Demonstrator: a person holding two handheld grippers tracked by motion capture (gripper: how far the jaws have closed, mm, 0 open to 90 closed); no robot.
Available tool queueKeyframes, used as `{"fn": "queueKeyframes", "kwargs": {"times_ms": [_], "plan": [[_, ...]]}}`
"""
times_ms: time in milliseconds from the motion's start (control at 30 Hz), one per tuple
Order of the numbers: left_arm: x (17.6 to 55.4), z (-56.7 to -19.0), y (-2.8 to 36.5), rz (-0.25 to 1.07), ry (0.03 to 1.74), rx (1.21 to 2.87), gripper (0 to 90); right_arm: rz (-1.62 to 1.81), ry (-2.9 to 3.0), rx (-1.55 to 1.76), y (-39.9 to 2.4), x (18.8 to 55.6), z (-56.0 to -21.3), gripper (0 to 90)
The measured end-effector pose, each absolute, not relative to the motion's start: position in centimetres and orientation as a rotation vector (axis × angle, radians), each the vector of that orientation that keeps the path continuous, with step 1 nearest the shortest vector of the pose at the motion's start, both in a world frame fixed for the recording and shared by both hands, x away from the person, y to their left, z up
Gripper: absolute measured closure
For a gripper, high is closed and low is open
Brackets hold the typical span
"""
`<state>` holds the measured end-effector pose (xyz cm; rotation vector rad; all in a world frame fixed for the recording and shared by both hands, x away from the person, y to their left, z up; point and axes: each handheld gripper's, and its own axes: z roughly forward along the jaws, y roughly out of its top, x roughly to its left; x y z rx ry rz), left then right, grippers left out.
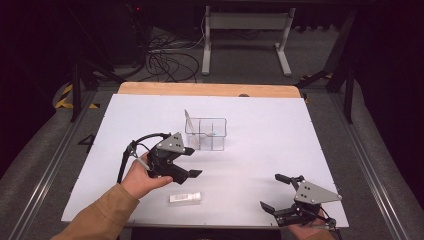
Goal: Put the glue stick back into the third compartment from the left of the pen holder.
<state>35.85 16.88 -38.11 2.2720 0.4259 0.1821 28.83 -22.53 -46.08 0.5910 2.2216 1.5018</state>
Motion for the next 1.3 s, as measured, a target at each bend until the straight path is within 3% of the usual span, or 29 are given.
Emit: {"fn": "queueKeyframes", "kwargs": {"times_ms": [1300], "plan": [[34.4, -42.0, 14.9, 0.074, 0.286, 2.579, 37.4, 1.502, 2.224, 0.595, -22.5, 28.9, -46.1, 5.5]]}}
